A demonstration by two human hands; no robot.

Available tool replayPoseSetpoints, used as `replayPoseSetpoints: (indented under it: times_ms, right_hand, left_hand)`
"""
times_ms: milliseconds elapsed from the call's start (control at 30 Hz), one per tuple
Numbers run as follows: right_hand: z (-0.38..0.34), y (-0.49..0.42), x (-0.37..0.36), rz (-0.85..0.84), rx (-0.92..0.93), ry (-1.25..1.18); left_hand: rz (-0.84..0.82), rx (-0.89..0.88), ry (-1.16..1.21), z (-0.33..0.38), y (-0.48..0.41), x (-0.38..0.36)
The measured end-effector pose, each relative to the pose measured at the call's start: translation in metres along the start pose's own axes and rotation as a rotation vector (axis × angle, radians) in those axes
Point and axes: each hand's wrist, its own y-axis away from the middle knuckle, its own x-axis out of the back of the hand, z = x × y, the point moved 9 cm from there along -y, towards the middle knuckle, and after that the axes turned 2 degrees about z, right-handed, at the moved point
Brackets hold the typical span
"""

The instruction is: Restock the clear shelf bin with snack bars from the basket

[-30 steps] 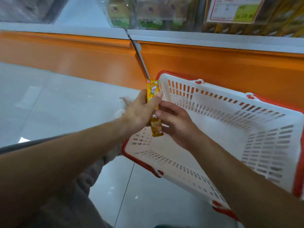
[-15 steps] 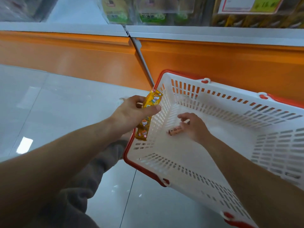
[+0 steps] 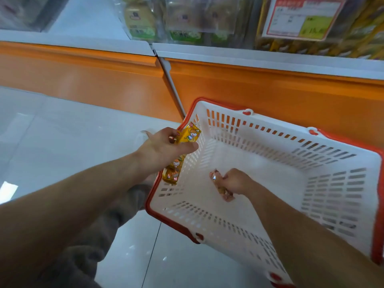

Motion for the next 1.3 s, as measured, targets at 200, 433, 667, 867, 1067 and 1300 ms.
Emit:
replayPoseSetpoints:
  times_ms: [200,433,667,867,1067,1300]
  right_hand:
    - [-0.059,0.082,0.084,0.087,0.082,-0.479]
    - [-0.127,0.234,0.188,0.256,0.376,-0.692]
    - [-0.117,0.308,0.232,0.499,0.529,-0.834]
    - [-0.125,0.293,0.242,0.631,0.532,-0.871]
    - [-0.146,0.280,0.255,0.618,0.624,-0.670]
    - [-0.155,0.258,0.255,0.364,0.516,-0.875]
  left_hand:
    - [0.010,-0.043,0.154,0.054,0.029,-0.007]
    - [-0.069,-0.215,0.326,0.158,0.080,-0.007]
    - [-0.184,-0.406,0.624,0.213,0.120,-0.033]
    - [-0.161,-0.447,0.672,0.218,0.104,-0.051]
    - [-0.074,-0.467,0.665,0.225,0.077,-0.041]
    - [0.109,-0.580,0.362,0.235,0.064,-0.020]
